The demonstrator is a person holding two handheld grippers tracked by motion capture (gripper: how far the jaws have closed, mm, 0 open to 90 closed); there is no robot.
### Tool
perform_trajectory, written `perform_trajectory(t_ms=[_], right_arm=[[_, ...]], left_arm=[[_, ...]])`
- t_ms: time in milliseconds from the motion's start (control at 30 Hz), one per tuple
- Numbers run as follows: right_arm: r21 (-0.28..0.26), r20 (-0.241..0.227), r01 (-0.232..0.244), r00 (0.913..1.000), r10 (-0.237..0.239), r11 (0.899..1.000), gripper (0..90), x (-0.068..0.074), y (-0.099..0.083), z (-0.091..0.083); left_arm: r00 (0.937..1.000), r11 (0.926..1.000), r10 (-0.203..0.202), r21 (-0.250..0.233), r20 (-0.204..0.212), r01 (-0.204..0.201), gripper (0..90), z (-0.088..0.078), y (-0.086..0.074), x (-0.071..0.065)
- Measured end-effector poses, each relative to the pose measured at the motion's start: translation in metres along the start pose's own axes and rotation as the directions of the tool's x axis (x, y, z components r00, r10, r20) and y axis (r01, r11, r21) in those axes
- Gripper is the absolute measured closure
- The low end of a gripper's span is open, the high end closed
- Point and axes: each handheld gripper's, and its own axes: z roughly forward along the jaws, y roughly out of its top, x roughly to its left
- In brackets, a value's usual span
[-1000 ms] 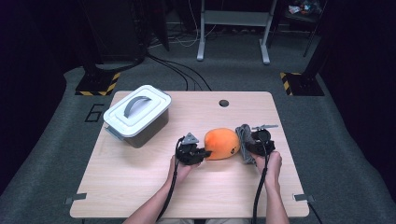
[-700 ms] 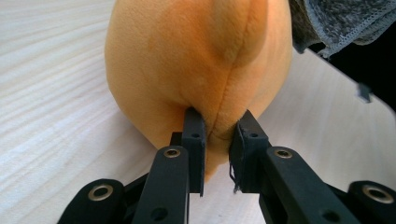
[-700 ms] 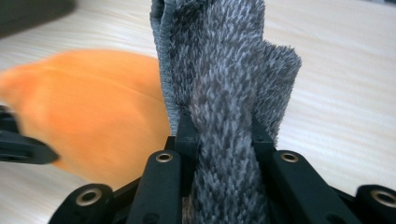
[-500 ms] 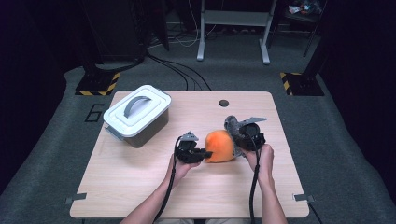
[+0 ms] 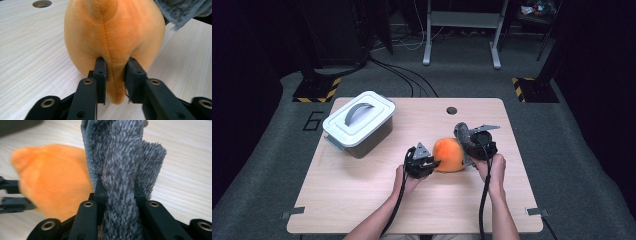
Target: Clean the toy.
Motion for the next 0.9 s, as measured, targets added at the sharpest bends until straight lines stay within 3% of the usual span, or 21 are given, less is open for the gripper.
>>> perform_trajectory(t_ms=[33,100,233,333,467,633,900], right_arm=[[-0.006,-0.011,-0.015,0.9998,0.014,1.0,73.4,0.002,0.001,-0.004],[-0.034,-0.055,-0.001,0.9985,-0.001,0.999,73.3,0.006,0.004,-0.012],[-0.052,-0.113,0.058,0.9915,-0.064,0.997,73.2,0.027,0.012,-0.019],[-0.034,-0.126,0.102,0.9864,-0.105,0.994,72.9,0.041,0.017,-0.014],[-0.011,-0.12,0.121,0.9853,-0.121,0.993,73.1,0.048,0.016,-0.004],[-0.007,-0.078,0.134,0.9879,-0.134,0.991,73.6,0.044,0.014,-0.002],[0.006,-0.016,0.04,0.9991,-0.04,0.999,73.6,0.014,-0.001,0.0]], left_arm=[[1.0,1.0,0.001,-0.001,0.002,-0.001,74.7,0.0,0.0,0.0],[1.0,1.0,0.005,0.0,0.0,-0.005,74.9,0.0,0.001,-0.002],[0.9997,0.9997,0.024,-0.001,-0.007,-0.024,74.9,0.0,0.002,-0.005],[0.9995,0.9996,0.029,0.004,-0.008,-0.029,75.1,0.0,0.002,-0.005],[0.9993,0.9993,0.036,0.009,-0.011,-0.036,75.7,0.0,0.001,-0.005],[0.9993,0.9994,0.035,0.001,-0.015,-0.035,75.8,0.001,0.001,-0.005],[0.9996,0.9996,0.027,0.003,-0.006,-0.027,75.7,0.001,0.0,-0.005]])
